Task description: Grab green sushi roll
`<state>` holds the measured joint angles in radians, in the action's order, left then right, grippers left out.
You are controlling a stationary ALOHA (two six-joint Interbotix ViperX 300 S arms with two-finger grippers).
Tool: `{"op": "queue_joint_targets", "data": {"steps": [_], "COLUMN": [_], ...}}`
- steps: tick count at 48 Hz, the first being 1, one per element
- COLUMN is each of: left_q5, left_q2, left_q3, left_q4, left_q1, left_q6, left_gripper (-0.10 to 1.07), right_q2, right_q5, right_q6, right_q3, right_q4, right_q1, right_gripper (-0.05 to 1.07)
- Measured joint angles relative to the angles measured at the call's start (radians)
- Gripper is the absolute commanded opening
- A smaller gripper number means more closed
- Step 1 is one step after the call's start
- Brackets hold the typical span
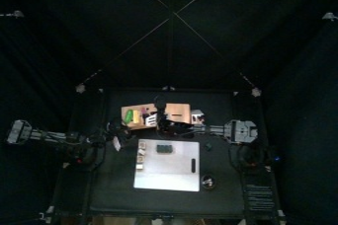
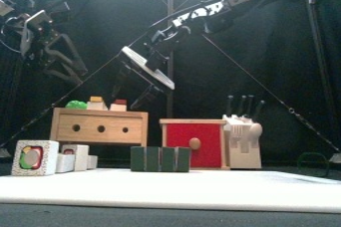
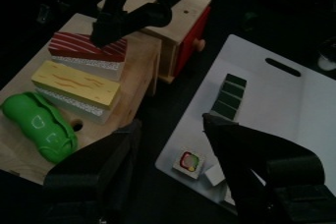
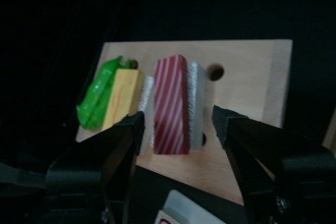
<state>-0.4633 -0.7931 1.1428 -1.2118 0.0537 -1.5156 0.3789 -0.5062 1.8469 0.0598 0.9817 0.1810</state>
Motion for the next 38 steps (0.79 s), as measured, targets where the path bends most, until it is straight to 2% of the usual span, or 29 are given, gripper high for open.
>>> {"op": "queue_joint_targets", "data": {"steps": [11,19,27,38], "left_q5": [0.018,0.106,0.221,0.322], "left_q2": [0.0,0.0,0.0,0.0], "left_q3": [0.006,0.021,0.049,0.052], "left_q4": [-0.002,-0.02,-0.081,-0.092], "left_q1": [0.0,0.0,-0.002,-0.005], "left_q6": [0.0,0.008,0.048,0.084], "left_gripper": [0.89,0.89,0.89,0.89], "right_q2": [-0.072,-0.16,-0.232,-0.264], "right_q5": [-0.002,0.0,0.009,0.089], "right_q6": [0.0,0.0,0.0,0.002], "right_q3": [-0.094,-0.196,-0.325,-0.451], "right_q4": [0.041,0.106,0.152,0.198], "right_q1": [-0.063,-0.138,-0.209,-0.252], "right_gripper": [0.9,0.9,0.9,0.9]}}
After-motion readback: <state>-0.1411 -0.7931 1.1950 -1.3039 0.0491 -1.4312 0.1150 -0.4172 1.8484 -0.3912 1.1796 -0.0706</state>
